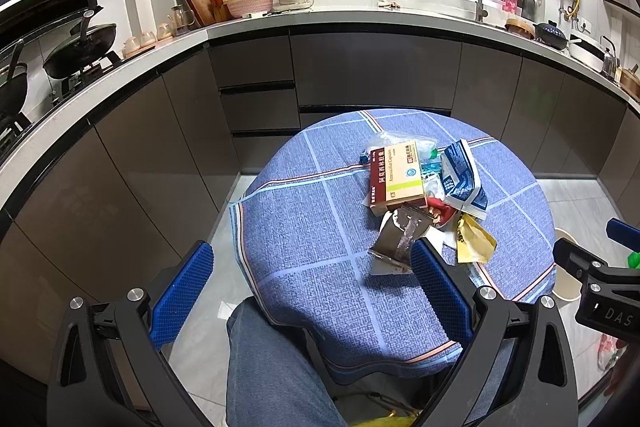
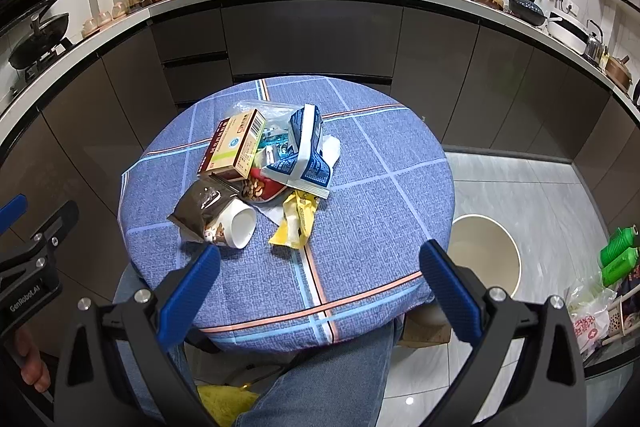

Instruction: Collect trash

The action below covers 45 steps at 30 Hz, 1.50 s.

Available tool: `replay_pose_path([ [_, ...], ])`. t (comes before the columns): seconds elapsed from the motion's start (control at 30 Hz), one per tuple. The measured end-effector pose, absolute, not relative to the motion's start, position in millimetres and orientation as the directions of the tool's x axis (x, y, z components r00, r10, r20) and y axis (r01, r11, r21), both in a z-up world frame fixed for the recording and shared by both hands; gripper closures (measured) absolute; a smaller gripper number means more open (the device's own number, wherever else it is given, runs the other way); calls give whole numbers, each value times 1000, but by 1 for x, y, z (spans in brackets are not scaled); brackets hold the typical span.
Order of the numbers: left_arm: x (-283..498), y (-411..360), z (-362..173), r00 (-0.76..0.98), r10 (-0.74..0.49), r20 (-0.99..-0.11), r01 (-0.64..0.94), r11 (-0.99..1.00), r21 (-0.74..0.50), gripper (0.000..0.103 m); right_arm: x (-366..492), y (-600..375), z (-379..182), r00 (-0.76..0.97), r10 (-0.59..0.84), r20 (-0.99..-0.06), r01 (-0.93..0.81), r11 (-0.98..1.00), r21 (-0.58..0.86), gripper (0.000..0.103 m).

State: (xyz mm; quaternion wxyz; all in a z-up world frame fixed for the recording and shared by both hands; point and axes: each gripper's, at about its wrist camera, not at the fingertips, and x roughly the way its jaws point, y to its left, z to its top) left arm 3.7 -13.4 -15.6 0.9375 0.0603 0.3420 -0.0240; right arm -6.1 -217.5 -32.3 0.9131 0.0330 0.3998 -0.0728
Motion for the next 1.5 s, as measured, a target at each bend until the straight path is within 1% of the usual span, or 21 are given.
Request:
replay_pose_path([
  [0.33,7,-13,-18,761,-6,-649,93,991,99,8,-4,-216,-38,662,-104,-742,157,988,2,3],
  [0.47,12,-12,-21,762,-7,-647,99,989,106,8,-1,-216,-41,685,-120,-718,144,989,-28,3],
  [0.53,18,-11,-25,752,-15,-659,104,990,96,8,2,-221,-47,715,-70,-696,112,994,16,3],
  [0.6,26,-10,-31,729,-32,-684,116,990,78,8,11,-230,-60,737,11,-676,77,992,100,3],
  [0.67,34,-12,-37,718,-54,-694,148,986,76,8,24,-235,-74,703,52,-710,69,988,141,3],
  [0.77,42,-18,-44,711,-68,-700,179,980,87,8,44,-232,-91,658,54,-751,44,993,109,3],
  [0.87,52,-24,-49,691,-128,-712,232,971,51,8,64,-228,-112,611,56,-790,19,996,85,3],
  [0.93,61,-28,-55,662,-176,-729,273,962,16,9,75,-228,-125,593,67,-802,19,995,98,4],
  [0.97,68,-30,-60,641,-202,-741,295,955,-6,9,79,-228,-129,586,72,-807,20,994,104,7],
  [1.0,74,-33,-65,620,-219,-754,311,950,-20,15,83,-229,-133,577,77,-813,24,994,111,13],
  [1.03,77,-36,-68,605,-229,-763,323,946,-28,23,88,-229,-137,569,85,-818,22,993,118,15],
  [1.13,99,-48,-84,539,-263,-800,364,930,-60,33,98,-229,-149,553,84,-829,16,994,111,26],
  [1.2,108,-55,-92,509,-282,-813,387,919,-76,33,103,-229,-155,544,87,-835,17,993,114,39],
  [1.23,113,-59,-96,499,-285,-818,395,915,-77,33,104,-231,-159,536,90,-840,22,993,120,41],
  [1.27,116,-60,-100,492,-285,-823,400,913,-77,33,106,-233,-162,529,90,-844,26,992,122,48],
  [1.3,120,-63,-103,480,-284,-830,403,912,-79,35,108,-234,-165,521,93,-848,27,992,125,59],
  [1.33,124,-64,-107,466,-286,-837,405,910,-86,40,109,-235,-168,517,97,-851,26,991,129,65],
  [1.37,128,-66,-112,438,-299,-848,408,906,-108,44,109,-236,-170,511,108,-853,24,990,140,82],
  [1.4,130,-66,-115,418,-309,-854,410,903,-125,51,109,-238,-171,509,118,-853,24,988,151,92],
  [1.43,132,-66,-117,404,-313,-860,411,902,-135,59,106,-240,-172,510,129,-850,23,986,164,93],
  [1.5,134,-66,-120,388,-324,-863,415,897,-150,65,102,-245,-170,526,131,-840,22,986,167,96],
])
